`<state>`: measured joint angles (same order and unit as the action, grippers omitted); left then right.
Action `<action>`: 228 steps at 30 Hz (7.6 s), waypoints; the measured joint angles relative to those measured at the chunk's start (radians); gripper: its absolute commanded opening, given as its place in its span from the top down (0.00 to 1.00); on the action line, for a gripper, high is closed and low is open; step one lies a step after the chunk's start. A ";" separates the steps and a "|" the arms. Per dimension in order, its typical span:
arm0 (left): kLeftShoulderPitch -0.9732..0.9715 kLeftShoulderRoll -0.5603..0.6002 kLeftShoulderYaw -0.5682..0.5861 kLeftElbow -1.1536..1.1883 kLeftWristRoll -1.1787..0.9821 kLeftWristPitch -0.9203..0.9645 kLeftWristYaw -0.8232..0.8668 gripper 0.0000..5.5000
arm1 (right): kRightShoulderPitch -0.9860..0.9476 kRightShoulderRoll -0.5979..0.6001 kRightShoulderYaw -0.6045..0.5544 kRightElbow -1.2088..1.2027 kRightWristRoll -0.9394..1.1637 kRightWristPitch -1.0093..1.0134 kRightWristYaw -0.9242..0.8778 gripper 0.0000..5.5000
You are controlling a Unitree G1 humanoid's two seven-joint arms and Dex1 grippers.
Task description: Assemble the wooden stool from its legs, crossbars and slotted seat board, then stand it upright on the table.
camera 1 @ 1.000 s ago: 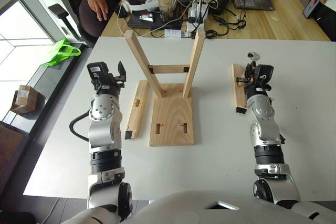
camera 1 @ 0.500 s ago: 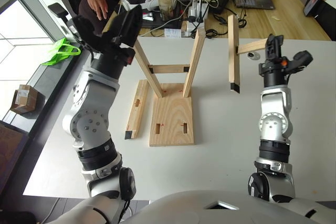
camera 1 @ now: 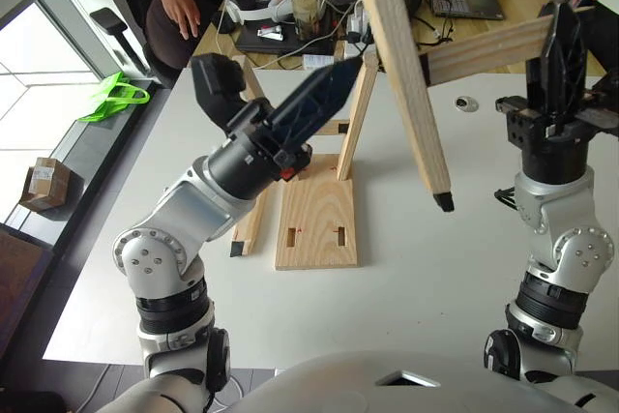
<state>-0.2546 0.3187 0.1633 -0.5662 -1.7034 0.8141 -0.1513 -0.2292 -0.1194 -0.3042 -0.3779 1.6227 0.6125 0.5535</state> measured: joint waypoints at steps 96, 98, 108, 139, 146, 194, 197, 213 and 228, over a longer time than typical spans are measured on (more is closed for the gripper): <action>0.017 0.222 0.005 -0.001 0.398 -0.107 -0.029 0.62 | 0.466 -0.277 0.785 -0.006 -1.101 -0.021 0.235 0.51; 0.015 0.221 -0.002 0.002 0.405 -0.103 -0.031 0.62 | 0.465 -0.259 0.804 0.005 -1.132 -0.032 0.209 0.51; 0.102 0.187 -0.021 0.010 0.577 -0.150 -0.066 0.62 | 0.386 -0.201 0.782 0.114 -1.239 -0.081 0.119 0.51; 0.427 0.009 -0.192 0.201 1.246 -0.992 -0.633 0.62 | 0.186 -0.352 0.545 0.237 -1.186 -0.030 0.344 0.51; 0.478 0.020 -0.194 0.185 1.260 -1.046 -0.635 0.62 | 0.140 -0.392 0.525 0.273 -1.178 -0.013 0.403 0.51; 0.541 0.168 -0.129 0.074 1.202 -0.966 -0.737 0.62 | 0.282 -0.436 0.440 0.111 -1.050 0.058 0.443 0.51; 0.540 0.175 -0.136 0.076 1.233 -0.997 -0.745 0.62 | 0.282 -0.440 0.440 0.109 -1.047 0.062 0.447 0.51; 0.484 0.166 -0.193 0.089 1.341 -1.050 -0.705 0.62 | 0.246 -0.495 0.447 0.106 -1.029 0.097 0.508 0.51; 0.563 0.110 -0.163 0.116 1.249 -1.060 -0.601 0.62 | 0.209 -0.528 0.458 0.122 -1.031 0.106 0.547 0.51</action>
<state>0.3086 0.4286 0.0003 -0.4505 -0.4540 -0.2461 -0.7525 -0.0205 -0.6475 0.1541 -0.2560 0.5915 0.7187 1.1009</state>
